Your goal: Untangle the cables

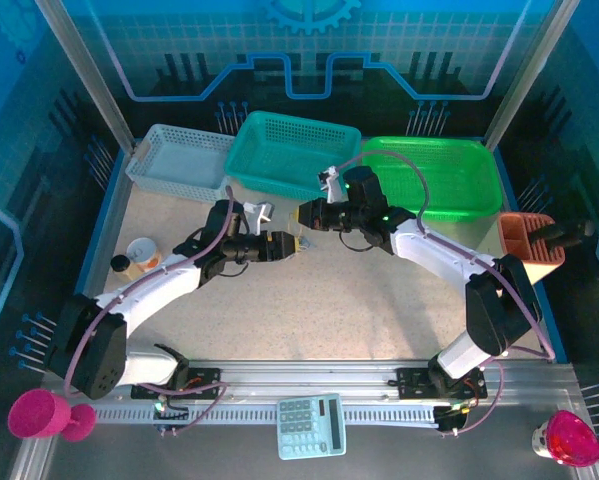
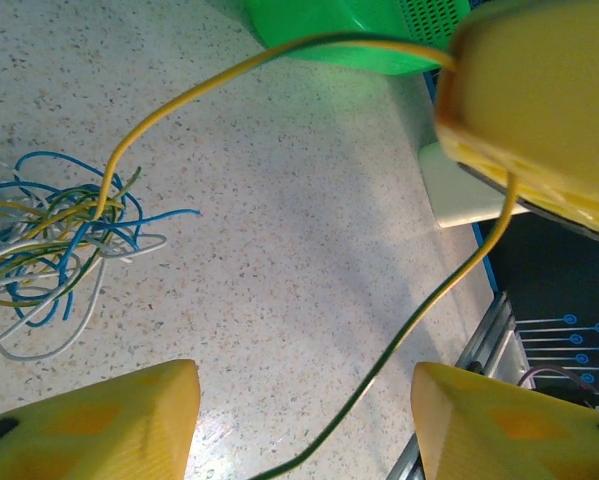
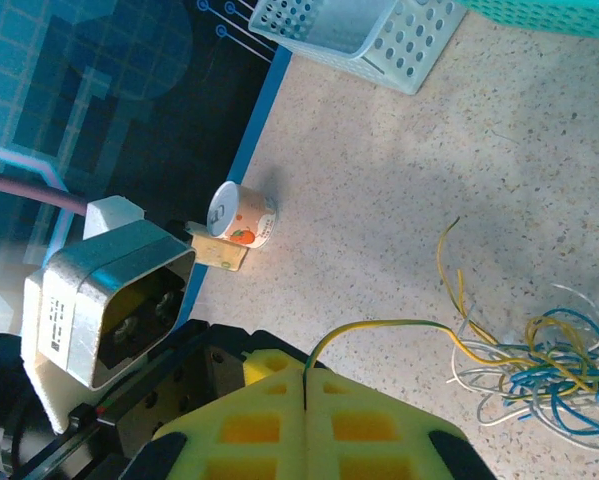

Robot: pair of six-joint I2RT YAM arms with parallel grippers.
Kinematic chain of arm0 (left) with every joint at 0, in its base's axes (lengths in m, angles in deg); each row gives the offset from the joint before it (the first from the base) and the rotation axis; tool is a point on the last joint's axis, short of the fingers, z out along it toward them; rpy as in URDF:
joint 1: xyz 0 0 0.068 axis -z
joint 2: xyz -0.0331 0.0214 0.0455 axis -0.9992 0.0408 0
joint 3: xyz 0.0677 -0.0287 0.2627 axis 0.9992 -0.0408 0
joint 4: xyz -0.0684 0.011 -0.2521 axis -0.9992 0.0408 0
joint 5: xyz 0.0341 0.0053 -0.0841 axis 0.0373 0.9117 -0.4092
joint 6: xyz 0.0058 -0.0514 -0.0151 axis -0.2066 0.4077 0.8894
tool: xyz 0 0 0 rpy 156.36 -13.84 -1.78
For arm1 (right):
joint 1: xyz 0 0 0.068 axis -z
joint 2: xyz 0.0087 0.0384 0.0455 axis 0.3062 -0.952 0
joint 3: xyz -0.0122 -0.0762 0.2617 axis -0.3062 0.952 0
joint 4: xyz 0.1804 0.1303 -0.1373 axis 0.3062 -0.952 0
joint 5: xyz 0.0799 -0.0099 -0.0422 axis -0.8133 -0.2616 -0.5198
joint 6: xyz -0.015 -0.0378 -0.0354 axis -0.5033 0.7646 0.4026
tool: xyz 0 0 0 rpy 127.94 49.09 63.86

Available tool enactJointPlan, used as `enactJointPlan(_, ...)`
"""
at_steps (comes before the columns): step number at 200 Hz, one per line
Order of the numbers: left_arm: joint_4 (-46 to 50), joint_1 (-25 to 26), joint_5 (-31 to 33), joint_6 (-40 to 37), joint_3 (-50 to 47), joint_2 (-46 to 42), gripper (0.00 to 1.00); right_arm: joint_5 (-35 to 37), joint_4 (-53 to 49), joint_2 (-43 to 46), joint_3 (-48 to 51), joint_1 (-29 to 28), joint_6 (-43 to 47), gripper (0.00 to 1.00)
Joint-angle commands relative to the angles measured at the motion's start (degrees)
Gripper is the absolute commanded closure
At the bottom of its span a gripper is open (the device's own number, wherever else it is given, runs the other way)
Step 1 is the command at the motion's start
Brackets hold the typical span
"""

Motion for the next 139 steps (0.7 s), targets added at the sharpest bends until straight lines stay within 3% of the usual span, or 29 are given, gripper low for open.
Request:
enactJointPlan(1,-1.8,0.4,-2.2,-0.6,1.5,0.5,0.48,-0.9,1.5,0.2,1.0,0.8,-0.4,1.00)
enactJointPlan(38,-2.9,0.6,-3.3,0.0,1.0,0.3,0.66,-0.4,1.7,0.5,1.6,0.8,-0.4,1.00)
enactJointPlan(84,-3.1,0.5,-3.1,0.4,0.0,-0.4,1.00,0.1,2.4,0.3,2.4,1.2,-0.8,1.00)
enactJointPlan(139,-3.6,0.5,-1.2,2.2,-0.6,-3.4,1.00,0.6,3.3,0.3,3.7,1.9,-1.5,1.00)
